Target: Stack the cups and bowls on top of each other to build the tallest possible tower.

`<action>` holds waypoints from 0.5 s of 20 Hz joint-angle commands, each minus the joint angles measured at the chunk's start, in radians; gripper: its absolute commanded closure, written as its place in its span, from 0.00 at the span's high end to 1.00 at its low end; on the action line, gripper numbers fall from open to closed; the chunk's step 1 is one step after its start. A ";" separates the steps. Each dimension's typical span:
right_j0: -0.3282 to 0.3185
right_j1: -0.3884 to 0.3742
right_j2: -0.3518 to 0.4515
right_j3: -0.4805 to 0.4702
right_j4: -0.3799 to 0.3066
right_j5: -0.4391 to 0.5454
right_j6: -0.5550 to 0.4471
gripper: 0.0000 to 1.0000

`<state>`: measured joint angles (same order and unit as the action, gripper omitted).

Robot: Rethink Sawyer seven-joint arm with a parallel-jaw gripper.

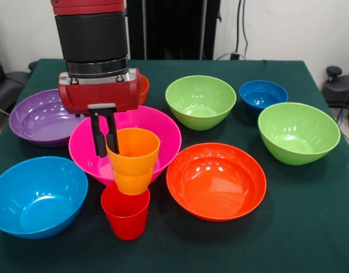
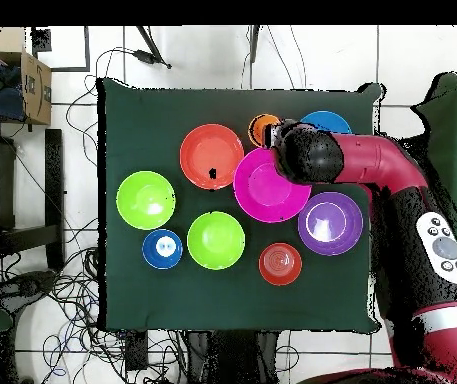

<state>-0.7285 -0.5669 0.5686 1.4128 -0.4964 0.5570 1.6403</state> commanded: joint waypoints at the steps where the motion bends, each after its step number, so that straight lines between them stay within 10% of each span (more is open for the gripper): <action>1: 0.054 0.032 -0.007 -0.033 -0.104 0.091 -0.185 0.00; 10: 0.046 0.023 0.007 -0.029 -0.126 0.081 -0.190 0.00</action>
<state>-0.7142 -0.5672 0.5689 1.4114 -0.5412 0.5570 1.6403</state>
